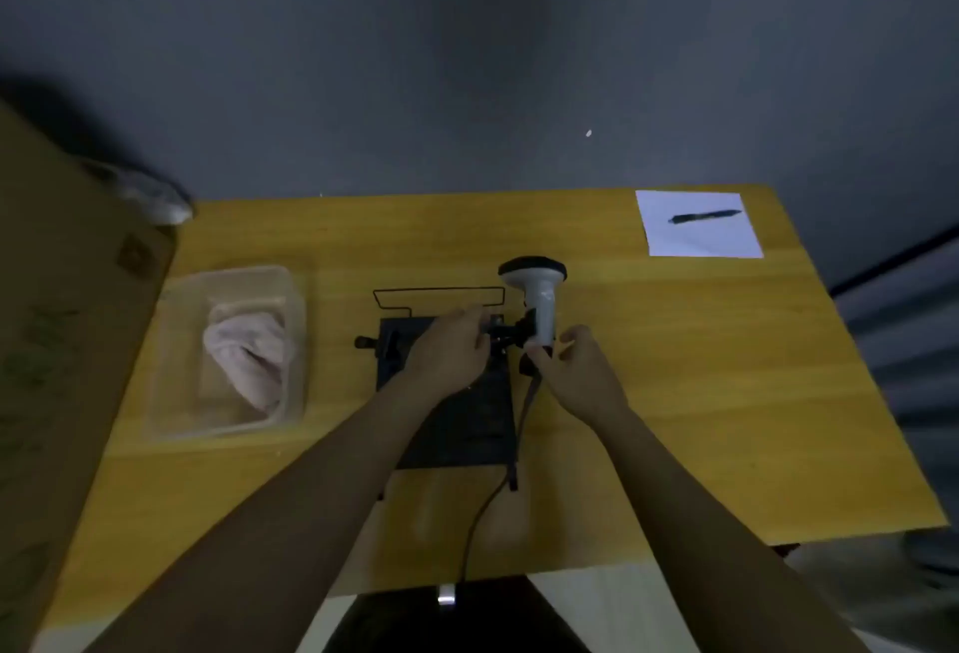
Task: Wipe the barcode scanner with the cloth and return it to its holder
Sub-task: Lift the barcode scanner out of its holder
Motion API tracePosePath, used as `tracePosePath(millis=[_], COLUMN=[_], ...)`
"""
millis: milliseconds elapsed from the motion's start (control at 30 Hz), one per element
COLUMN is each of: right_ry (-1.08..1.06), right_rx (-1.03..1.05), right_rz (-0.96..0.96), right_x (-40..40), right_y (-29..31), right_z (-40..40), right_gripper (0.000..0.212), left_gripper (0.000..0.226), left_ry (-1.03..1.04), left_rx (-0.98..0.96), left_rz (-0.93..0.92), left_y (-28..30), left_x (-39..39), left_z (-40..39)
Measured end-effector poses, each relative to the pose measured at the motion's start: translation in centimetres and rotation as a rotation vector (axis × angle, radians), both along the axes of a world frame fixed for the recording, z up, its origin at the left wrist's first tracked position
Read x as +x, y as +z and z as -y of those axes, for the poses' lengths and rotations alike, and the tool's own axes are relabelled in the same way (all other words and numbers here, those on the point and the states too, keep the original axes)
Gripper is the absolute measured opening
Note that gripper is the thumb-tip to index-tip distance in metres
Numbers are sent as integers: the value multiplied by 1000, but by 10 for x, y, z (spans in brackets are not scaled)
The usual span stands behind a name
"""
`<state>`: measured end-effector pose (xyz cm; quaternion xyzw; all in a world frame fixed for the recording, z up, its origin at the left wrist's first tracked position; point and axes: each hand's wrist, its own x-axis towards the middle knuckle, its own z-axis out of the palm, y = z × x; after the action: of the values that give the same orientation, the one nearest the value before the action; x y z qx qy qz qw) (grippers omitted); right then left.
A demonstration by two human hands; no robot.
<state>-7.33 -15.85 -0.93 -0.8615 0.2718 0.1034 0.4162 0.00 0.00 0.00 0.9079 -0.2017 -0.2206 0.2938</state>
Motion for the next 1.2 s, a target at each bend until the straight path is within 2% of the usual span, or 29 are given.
tracePosePath(millis=[133, 300, 367, 500, 533, 767, 1200], right_ry=[91, 148, 142, 68, 56, -1, -96], right_rx=[-100, -115, -124, -106, -111, -50, -85], right_rz=[-41, -23, -29, -30, -27, -37, 3], right_x=[7, 12, 13, 11, 10, 12, 4], right_y=[-10, -26, -30, -32, -32, -41, -46], right_z=[5, 4, 3, 0, -1, -4, -8], right_gripper=[58, 49, 51, 52, 52, 50, 44], left_gripper=[39, 55, 46, 8, 5, 17, 11], left_ry=[48, -10, -59, -183, -207, -256, -291], left_rx=[47, 95, 103, 97, 94, 111, 17], left_rz=[-32, -97, -102, -110, -101, -113, -27], left_y=[-19, -40, -51, -58, -57, -71, -100], left_x=[1, 12, 22, 35, 37, 44, 42], left_z=[9, 21, 26, 36, 40, 51, 57])
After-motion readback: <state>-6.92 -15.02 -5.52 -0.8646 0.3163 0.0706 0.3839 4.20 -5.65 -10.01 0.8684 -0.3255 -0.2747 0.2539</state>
